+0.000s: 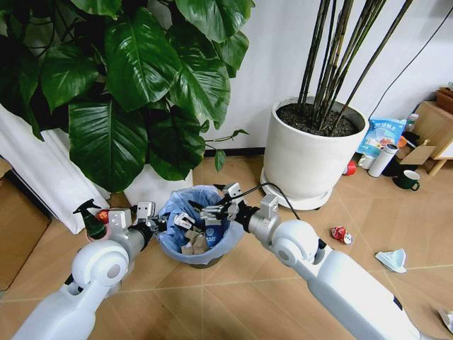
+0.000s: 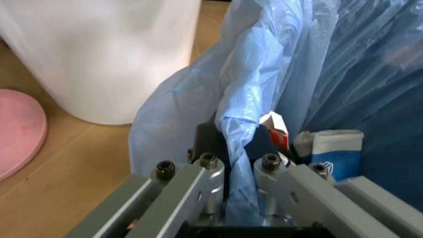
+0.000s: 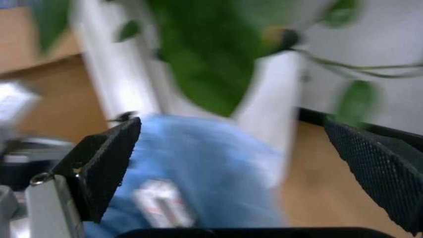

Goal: Pick up the trash bin and place the garbage on the floor into it.

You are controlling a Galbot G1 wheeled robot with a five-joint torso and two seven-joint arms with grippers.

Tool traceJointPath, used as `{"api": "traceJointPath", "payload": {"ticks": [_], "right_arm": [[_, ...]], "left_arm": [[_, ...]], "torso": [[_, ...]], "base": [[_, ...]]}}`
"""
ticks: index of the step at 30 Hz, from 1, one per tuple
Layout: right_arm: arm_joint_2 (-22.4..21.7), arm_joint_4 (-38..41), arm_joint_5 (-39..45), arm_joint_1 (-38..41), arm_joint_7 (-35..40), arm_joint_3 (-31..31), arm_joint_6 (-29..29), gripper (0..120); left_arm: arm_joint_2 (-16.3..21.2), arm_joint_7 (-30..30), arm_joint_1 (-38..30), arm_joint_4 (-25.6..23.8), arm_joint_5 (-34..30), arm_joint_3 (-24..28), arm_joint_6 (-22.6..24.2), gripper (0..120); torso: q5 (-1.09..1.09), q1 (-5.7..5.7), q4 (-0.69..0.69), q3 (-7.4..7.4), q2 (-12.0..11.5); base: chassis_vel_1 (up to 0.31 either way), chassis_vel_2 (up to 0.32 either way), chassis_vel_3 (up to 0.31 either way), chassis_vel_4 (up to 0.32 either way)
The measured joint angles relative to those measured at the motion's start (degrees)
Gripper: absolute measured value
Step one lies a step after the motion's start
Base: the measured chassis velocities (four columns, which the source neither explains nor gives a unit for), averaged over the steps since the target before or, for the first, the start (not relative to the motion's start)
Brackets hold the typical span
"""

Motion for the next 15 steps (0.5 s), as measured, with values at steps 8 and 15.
{"api": "traceJointPath", "payload": {"ticks": [8,15], "right_arm": [[-2.92,-8.08,-10.13,-12.36,2.04,17.13,1.58,100],[-1.21,-22.13,-12.22,-14.89,3.10,19.72,3.96,100]], "left_arm": [[-0.74,0.10,0.99,-0.61,0.20,-1.46,-0.10,0],[-0.68,0.18,1.92,-1.47,0.47,-1.92,-0.22,0]], "torso": [[0.00,0.00,-0.03,-0.01,0.00],[0.02,0.00,-0.02,0.00,0.00]], "base": [[0.000,0.000,0.000,0.000],[0.000,0.000,0.000,0.000]]}}
